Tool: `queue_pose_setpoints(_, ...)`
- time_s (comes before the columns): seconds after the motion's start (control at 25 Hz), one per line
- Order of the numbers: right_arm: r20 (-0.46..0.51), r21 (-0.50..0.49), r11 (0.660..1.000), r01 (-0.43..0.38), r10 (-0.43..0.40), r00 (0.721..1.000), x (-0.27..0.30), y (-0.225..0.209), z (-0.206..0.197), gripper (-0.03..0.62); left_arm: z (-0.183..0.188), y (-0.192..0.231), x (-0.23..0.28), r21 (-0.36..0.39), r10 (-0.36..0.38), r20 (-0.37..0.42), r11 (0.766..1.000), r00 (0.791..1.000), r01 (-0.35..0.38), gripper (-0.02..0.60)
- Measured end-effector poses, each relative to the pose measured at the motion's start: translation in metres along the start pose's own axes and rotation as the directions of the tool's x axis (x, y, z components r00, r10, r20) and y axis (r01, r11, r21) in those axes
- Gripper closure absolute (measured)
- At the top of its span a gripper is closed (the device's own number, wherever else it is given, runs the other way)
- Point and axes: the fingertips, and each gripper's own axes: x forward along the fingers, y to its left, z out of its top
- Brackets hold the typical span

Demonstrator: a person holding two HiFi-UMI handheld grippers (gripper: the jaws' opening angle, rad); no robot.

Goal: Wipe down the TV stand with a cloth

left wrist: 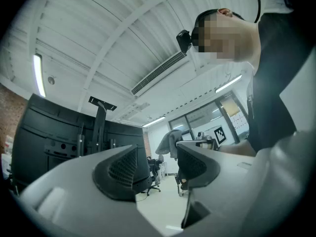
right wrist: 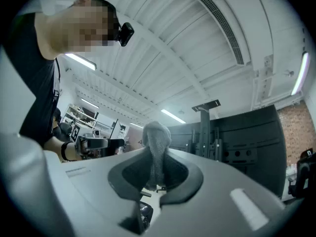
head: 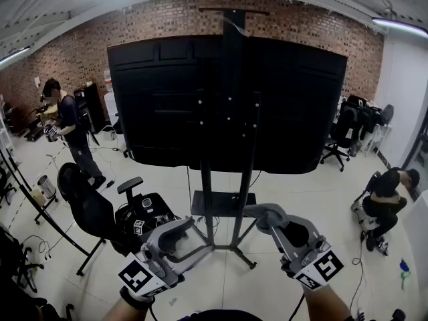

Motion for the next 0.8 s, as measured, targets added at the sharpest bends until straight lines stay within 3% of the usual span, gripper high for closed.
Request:
queue_pose_setpoints(0.36,0.011,-0.094,0.995,-0.018,0.019,1.0,0.033,-0.039,0.04,0.559,0.007,0.011,0.019,0.035,0.004,-0.031,0.999,1.0,-0.002,0.31)
queue_pose_setpoints(0.8,0.021,-0.229,0.973,0.01,-0.005,1.0,0.146,-0.108,0.096,0.559,0.026,0.082,0.038,0.108,-0.041,0.01,0.993,0.999,0.04,0.31)
